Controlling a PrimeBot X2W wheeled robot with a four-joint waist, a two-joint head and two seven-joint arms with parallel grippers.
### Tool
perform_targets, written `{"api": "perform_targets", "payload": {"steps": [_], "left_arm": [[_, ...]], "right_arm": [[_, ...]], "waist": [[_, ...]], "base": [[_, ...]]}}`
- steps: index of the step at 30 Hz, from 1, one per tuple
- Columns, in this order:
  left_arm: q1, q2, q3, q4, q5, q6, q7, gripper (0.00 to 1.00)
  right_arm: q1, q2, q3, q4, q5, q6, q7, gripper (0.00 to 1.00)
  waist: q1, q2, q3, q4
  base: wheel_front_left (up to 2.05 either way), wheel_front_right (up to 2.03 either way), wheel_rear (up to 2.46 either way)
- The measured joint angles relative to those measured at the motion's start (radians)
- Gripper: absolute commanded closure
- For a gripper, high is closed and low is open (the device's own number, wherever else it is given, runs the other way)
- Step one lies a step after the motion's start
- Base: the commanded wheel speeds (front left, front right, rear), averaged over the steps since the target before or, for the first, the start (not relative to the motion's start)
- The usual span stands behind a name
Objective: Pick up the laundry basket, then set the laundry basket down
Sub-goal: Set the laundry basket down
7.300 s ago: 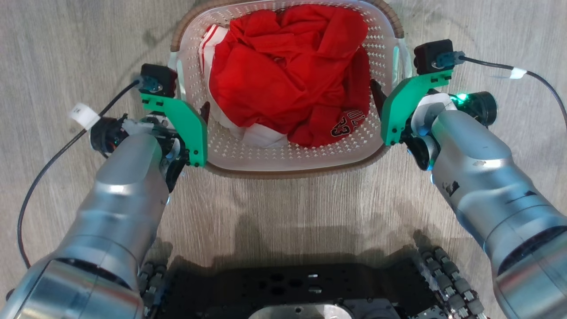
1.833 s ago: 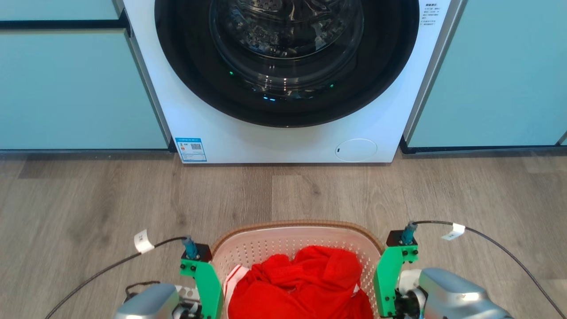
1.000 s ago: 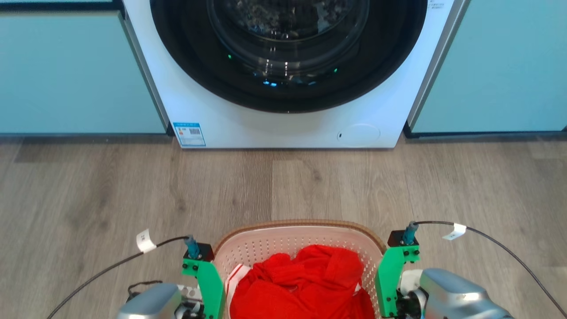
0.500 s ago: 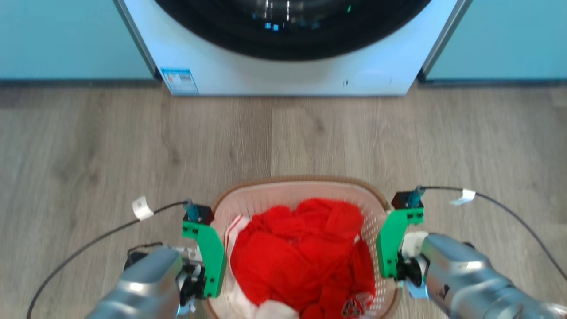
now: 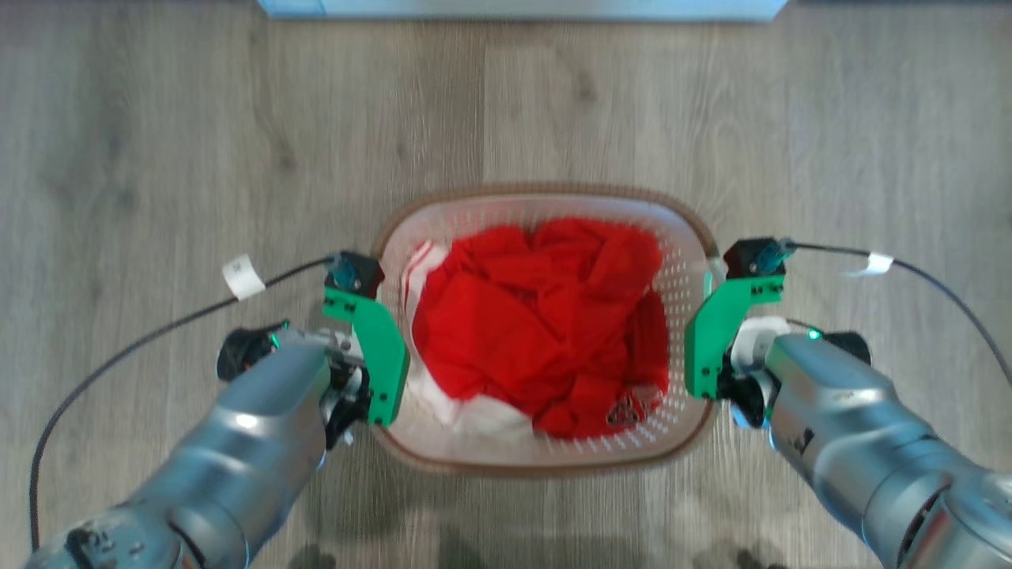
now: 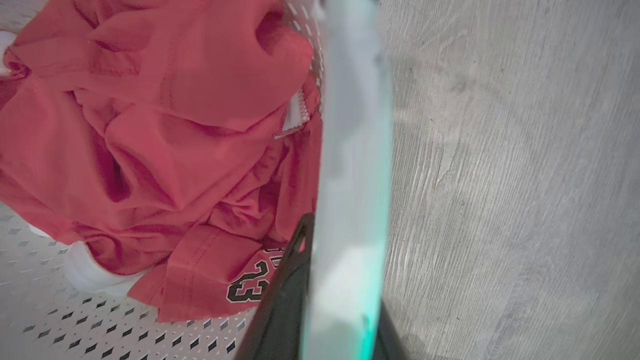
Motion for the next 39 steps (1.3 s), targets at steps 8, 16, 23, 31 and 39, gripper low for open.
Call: {"api": "perform_targets", "payload": {"steps": [8, 16, 23, 31, 39], "left_arm": [[-0.096, -0.008, 0.005, 0.026, 0.002, 0.0, -0.075, 1.0], [-0.174, -0.019, 0.005, 0.056, -0.003, 0.0, -0.125, 1.0], [-0.225, -0.028, 0.005, 0.061, 0.0, 0.0, -0.163, 1.0], [-0.241, -0.03, 0.004, 0.074, 0.016, 0.0, -0.19, 1.0], [-0.244, -0.03, 0.004, 0.069, 0.018, 0.0, -0.201, 1.0]], "right_arm": [[-0.079, -0.005, -0.02, 0.004, -0.008, 0.0, -0.095, 1.0], [-0.145, -0.009, -0.033, 0.008, -0.02, 0.0, -0.155, 1.0], [-0.194, -0.031, -0.055, 0.007, -0.06, 0.0, -0.194, 1.0], [-0.204, -0.031, -0.089, 0.004, -0.088, 0.0, -0.197, 1.0], [-0.207, -0.033, -0.125, 0.004, -0.13, 0.0, -0.196, 1.0]], "waist": [[-0.0001, 0.0, 0.15, 0.007], [-0.0001, 0.0002, 0.285, 0.01], [-0.0001, 0.0002, 0.357, 0.011], [-0.0003, 0.0002, 0.399, 0.022], [-0.0002, 0.0001, 0.425, 0.031]], "base": [[0.0, 0.0, 0.0], [0.0, 0.0, 0.0], [0.0, 0.0, 0.0], [0.0, 0.0, 0.0], [0.0, 0.0, 0.0]]}}
